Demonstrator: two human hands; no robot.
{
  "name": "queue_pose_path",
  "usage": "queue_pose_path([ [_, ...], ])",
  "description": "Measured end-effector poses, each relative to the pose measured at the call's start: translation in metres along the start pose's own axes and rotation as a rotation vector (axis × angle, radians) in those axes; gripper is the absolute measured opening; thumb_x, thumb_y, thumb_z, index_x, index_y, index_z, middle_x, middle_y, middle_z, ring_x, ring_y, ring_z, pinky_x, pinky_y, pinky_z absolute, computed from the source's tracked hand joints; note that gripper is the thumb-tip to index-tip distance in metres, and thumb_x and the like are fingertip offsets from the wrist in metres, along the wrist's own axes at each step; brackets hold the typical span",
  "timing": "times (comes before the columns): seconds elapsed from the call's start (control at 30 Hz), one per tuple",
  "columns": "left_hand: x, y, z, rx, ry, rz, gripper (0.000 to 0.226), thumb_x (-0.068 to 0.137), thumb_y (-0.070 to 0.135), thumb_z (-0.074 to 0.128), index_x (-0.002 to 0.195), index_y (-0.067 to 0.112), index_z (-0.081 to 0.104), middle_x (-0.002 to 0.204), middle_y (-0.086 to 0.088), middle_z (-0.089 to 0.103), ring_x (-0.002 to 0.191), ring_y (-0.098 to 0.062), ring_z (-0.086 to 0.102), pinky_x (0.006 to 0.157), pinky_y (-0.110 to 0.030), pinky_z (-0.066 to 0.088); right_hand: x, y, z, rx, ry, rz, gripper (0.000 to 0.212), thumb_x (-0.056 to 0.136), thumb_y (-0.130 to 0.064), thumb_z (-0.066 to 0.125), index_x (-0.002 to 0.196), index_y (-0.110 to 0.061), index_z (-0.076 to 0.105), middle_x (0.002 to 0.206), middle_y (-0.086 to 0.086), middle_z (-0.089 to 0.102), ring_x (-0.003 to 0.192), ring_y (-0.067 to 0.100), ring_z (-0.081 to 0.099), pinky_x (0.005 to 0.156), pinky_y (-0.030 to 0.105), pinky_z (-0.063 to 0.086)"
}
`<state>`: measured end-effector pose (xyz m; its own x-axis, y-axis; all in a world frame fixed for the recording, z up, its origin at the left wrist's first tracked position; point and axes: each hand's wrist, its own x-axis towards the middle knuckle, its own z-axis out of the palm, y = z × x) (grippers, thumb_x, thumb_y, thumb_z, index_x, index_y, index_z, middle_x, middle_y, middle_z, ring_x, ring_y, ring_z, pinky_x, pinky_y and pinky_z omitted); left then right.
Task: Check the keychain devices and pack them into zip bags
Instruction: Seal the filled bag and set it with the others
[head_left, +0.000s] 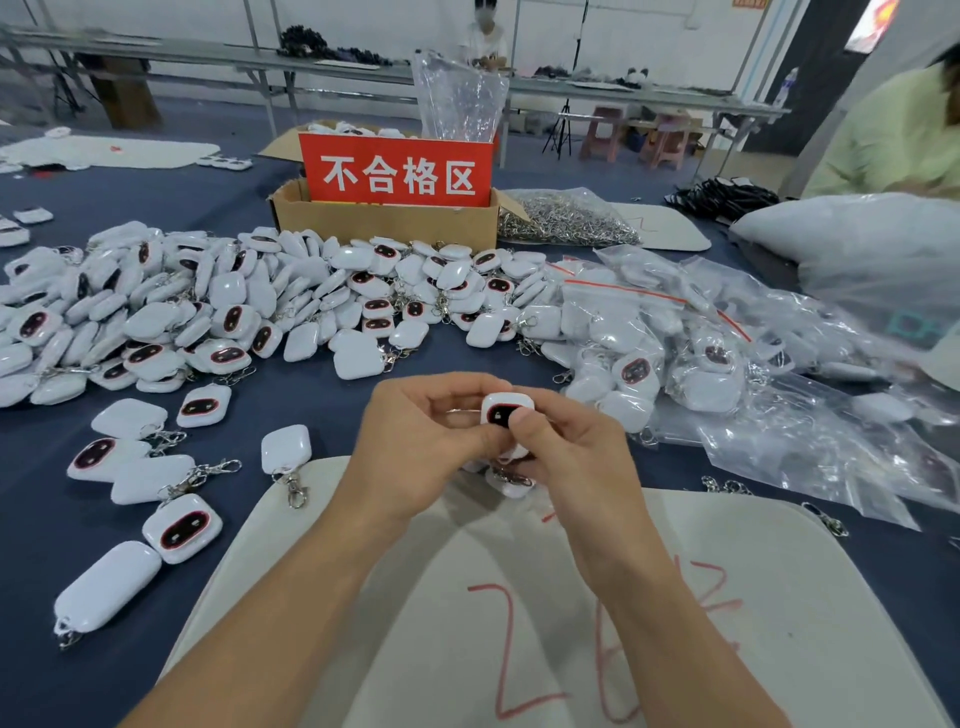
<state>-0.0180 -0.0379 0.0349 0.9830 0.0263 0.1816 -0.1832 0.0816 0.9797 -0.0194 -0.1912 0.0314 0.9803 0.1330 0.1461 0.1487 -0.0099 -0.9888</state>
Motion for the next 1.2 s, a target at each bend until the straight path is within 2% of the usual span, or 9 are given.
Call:
queue_pose_path([
  [0.1, 0.0005, 0.0006, -0.0017, 0.009, -0.024, -0.006, 0.038, 0.073, -0.017, 0.081, 0.098, 0.012, 0.082, 0.095, -0.013, 0.080, 0.087, -0.032, 0.078, 0.077, -0.036, 0.064, 0.0005, 0.0034, 0.0001, -0.061, 0.037, -0.010, 0.031, 0.097, -0.012, 0.058, 0.099, -0.033, 0.081, 0.094, -0.003, 0.080, 0.090, 0.020, 0.077, 0.085, 0.045, 0.063],
  [0.23, -0.0002, 0.0007, -0.0010, 0.021, -0.025, -0.030, 0.039, 0.074, -0.017, 0.079, 0.095, 0.015, 0.084, 0.094, -0.014, 0.080, 0.086, -0.033, 0.077, 0.078, -0.038, 0.064, -0.0009, 0.0059, 0.0031, -0.097, 0.087, -0.038, 0.030, 0.095, -0.015, 0.058, 0.097, -0.034, 0.080, 0.091, -0.006, 0.080, 0.091, 0.023, 0.076, 0.089, 0.055, 0.060],
  [0.43, -0.0008, 0.0018, -0.0010, 0.044, -0.010, -0.061, 0.031, 0.070, 0.005, 0.077, 0.098, 0.014, 0.084, 0.089, -0.015, 0.079, 0.074, -0.021, 0.073, 0.070, -0.029, 0.058, 0.0008, 0.0048, 0.0007, -0.113, 0.048, 0.001, 0.032, 0.101, -0.012, 0.056, 0.099, -0.034, 0.081, 0.092, -0.003, 0.080, 0.093, 0.031, 0.075, 0.088, 0.058, 0.058],
  [0.6, -0.0006, 0.0002, -0.0013, 0.037, 0.047, -0.100, 0.034, 0.077, -0.012, 0.074, 0.093, 0.015, 0.085, 0.085, -0.012, 0.080, 0.070, -0.019, 0.074, 0.065, -0.022, 0.056, 0.0010, 0.0034, 0.0020, -0.103, -0.024, 0.037, 0.033, 0.100, -0.008, 0.055, 0.107, -0.028, 0.080, 0.105, -0.005, 0.080, 0.100, 0.031, 0.074, 0.093, 0.060, 0.056],
  [0.83, 0.0003, -0.0011, -0.0004, 0.049, 0.065, -0.140, 0.028, 0.083, -0.007, 0.076, 0.103, 0.011, 0.082, 0.091, -0.012, 0.080, 0.086, -0.033, 0.078, 0.079, -0.041, 0.063, -0.0003, 0.0041, 0.0013, -0.079, -0.057, 0.043, 0.036, 0.091, -0.002, 0.062, 0.110, -0.028, 0.077, 0.092, 0.003, 0.081, 0.090, 0.024, 0.079, 0.091, 0.052, 0.061],
  [0.9, 0.0003, -0.0008, -0.0007, 0.048, 0.054, -0.143, 0.028, 0.083, -0.008, 0.076, 0.104, 0.009, 0.081, 0.092, -0.013, 0.080, 0.083, -0.032, 0.077, 0.080, -0.046, 0.063, 0.0000, 0.0048, -0.0005, -0.075, -0.039, 0.013, 0.039, 0.089, 0.002, 0.059, 0.106, -0.028, 0.078, 0.088, 0.003, 0.081, 0.083, 0.021, 0.078, 0.077, 0.038, 0.064],
  [0.97, -0.0001, 0.0002, -0.0008, 0.041, 0.044, -0.140, 0.029, 0.082, -0.010, 0.075, 0.103, 0.009, 0.081, 0.091, -0.014, 0.080, 0.082, -0.033, 0.077, 0.080, -0.049, 0.064, -0.0014, 0.0044, -0.0008, -0.064, -0.037, 0.000, 0.041, 0.090, 0.004, 0.060, 0.104, -0.030, 0.078, 0.084, 0.003, 0.080, 0.077, 0.018, 0.078, 0.065, 0.024, 0.059],
  [1.13, -0.0015, 0.0014, 0.0003, 0.042, 0.035, -0.123, 0.029, 0.083, -0.008, 0.076, 0.097, 0.016, 0.083, 0.091, -0.011, 0.080, 0.083, -0.031, 0.078, 0.079, -0.046, 0.063, -0.0021, 0.0046, 0.0005, 0.004, -0.026, 0.002, 0.041, 0.092, 0.006, 0.064, 0.105, -0.030, 0.078, 0.085, 0.005, 0.081, 0.078, 0.021, 0.079, 0.067, 0.025, 0.059],
  [1.2, -0.0020, 0.0014, 0.0007, 0.010, 0.043, -0.099, 0.029, 0.082, -0.009, 0.077, 0.095, 0.017, 0.083, 0.091, -0.012, 0.080, 0.080, -0.029, 0.077, 0.074, -0.043, 0.063, -0.0023, 0.0037, 0.0013, 0.014, -0.020, -0.010, 0.041, 0.091, 0.003, 0.065, 0.105, -0.033, 0.077, 0.086, 0.005, 0.081, 0.080, 0.022, 0.079, 0.071, 0.031, 0.062],
])
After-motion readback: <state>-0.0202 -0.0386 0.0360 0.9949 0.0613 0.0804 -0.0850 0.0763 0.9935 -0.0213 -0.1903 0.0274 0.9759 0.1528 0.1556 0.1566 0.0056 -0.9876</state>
